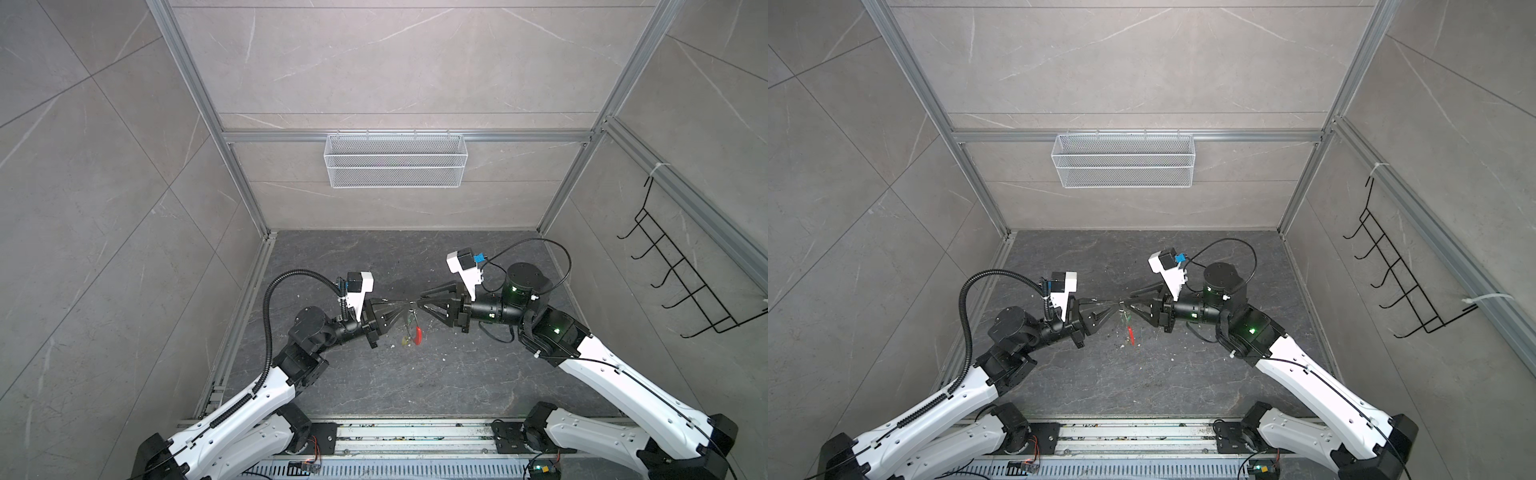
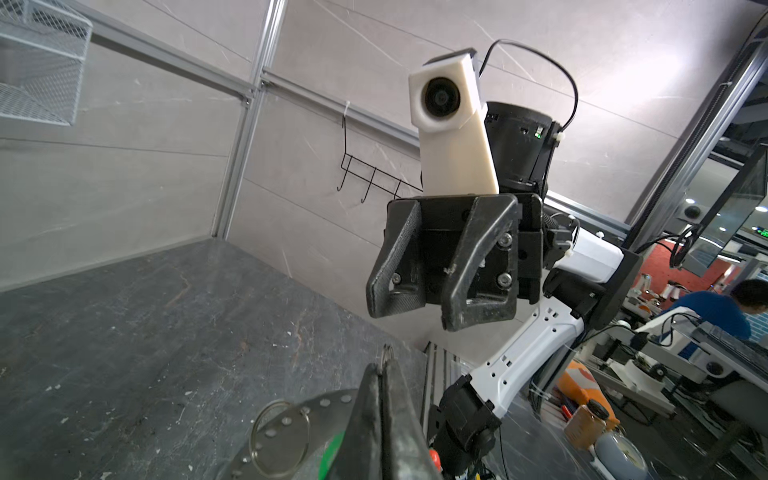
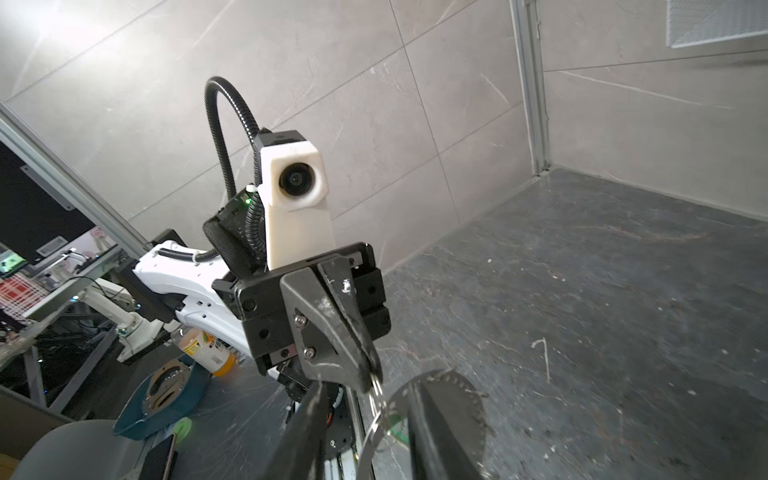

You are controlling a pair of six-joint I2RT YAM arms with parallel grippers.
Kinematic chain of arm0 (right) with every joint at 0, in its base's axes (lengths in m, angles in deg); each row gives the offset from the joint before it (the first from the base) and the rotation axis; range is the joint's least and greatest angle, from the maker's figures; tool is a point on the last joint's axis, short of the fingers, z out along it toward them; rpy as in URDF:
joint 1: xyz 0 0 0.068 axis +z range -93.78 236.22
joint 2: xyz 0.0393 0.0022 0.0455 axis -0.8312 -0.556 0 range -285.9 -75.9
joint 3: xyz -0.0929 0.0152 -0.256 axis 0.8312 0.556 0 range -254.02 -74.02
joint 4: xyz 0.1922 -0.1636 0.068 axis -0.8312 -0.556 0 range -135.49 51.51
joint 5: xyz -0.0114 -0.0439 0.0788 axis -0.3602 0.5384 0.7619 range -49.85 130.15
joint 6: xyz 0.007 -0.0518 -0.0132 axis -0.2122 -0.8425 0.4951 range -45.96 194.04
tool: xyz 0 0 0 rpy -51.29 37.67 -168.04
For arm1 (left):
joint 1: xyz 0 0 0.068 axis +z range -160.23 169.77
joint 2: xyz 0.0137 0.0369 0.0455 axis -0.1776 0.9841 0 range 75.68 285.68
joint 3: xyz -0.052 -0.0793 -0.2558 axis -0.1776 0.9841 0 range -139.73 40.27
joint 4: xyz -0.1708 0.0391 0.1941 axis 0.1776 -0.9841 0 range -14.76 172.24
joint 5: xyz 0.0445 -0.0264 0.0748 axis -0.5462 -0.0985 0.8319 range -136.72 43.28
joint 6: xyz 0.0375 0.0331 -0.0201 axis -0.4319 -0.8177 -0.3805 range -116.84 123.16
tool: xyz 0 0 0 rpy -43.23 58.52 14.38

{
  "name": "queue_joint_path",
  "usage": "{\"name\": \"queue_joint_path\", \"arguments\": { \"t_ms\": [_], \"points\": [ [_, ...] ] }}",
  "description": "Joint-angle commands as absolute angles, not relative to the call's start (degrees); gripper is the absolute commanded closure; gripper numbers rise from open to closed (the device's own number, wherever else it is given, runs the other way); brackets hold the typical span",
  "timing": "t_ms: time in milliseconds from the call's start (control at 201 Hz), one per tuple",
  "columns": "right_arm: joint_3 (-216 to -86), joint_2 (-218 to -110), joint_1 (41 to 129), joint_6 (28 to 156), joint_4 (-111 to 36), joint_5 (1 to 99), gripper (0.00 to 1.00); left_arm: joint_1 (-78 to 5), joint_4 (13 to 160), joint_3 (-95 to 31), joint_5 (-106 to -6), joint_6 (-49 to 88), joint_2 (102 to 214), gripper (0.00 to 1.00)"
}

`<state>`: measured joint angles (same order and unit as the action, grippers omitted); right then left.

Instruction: Remove the keys from the keyring

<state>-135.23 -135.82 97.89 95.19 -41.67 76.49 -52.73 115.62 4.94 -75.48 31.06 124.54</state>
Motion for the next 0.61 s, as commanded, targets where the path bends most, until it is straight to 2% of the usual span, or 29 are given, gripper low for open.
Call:
{"name": "queue_joint_path", "arguments": {
  "t_ms": [0,254,423,503,603],
  "points": [
    [-133.9,-137.0,98.3,99.6,-34.0,80.4,0.66,-52.9,121.3,5.2,-71.7,31.9,122.6,1.00],
    [-135.5,-139.2,100.2,98.7,-35.8,80.4,0.71,-52.9,121.5,5.2,-70.7,31.9,122.3,1.00],
    [-136.0,-140.0,100.9,98.1,-36.3,79.5,0.81,-52.9,121.6,5.4,-70.5,31.9,122.1,1.00],
    [-136.2,-139.9,101.0,97.9,-36.7,79.1,0.90,-52.9,121.2,5.3,-70.5,32.0,122.1,1.00],
    [-137.0,-139.5,101.0,97.1,-38.6,78.5,0.91,-52.9,119.9,5.0,-70.6,31.8,122.1,1.00]
  ]
}}
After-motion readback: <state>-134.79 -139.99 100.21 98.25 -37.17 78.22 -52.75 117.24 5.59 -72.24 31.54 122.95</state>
